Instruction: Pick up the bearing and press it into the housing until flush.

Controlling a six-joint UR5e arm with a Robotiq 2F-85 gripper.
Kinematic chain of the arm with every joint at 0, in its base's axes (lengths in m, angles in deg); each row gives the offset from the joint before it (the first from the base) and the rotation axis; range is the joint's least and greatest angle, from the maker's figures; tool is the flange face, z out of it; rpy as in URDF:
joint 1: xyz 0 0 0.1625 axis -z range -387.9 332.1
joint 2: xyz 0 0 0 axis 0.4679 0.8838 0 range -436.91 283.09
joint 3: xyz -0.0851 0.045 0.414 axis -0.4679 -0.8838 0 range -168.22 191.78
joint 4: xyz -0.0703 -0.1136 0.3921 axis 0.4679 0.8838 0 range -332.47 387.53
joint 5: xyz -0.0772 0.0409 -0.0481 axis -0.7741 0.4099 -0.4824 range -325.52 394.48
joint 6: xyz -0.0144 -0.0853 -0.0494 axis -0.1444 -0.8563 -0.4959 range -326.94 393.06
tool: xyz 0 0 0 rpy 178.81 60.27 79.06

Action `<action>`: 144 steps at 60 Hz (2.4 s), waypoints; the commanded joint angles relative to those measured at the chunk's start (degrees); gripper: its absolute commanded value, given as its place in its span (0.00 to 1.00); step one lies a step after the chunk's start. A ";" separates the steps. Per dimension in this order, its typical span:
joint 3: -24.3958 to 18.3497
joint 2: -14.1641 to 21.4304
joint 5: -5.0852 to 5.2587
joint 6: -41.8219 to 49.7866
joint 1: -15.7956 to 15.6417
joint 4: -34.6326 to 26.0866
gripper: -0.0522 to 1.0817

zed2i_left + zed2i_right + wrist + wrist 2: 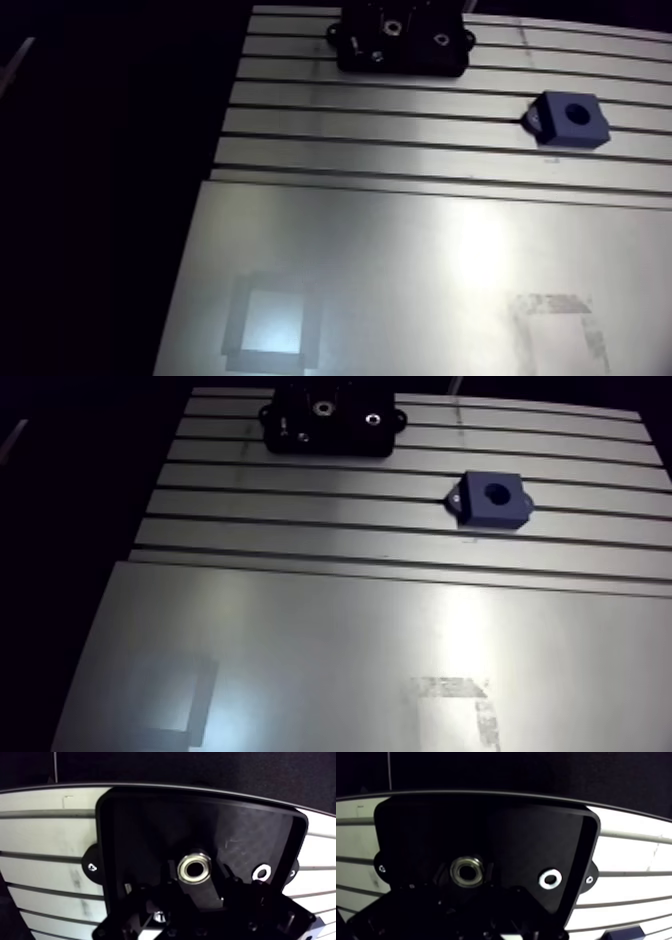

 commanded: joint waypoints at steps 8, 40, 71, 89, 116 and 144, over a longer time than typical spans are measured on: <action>0.20 0.09 -0.05 -0.02 0.04 0.28 0.53; 0.36 1.57 0.21 -0.02 0.40 0.28 0.56; 2.43 6.25 0.14 -3.96 1.07 -0.41 0.61; 5.41 10.98 -0.14 -9.20 3.66 -1.45 0.63; 11.99 18.41 -0.14 -13.64 12.58 -4.91 0.65; 19.38 23.07 -0.32 -17.06 19.22 -4.03 0.66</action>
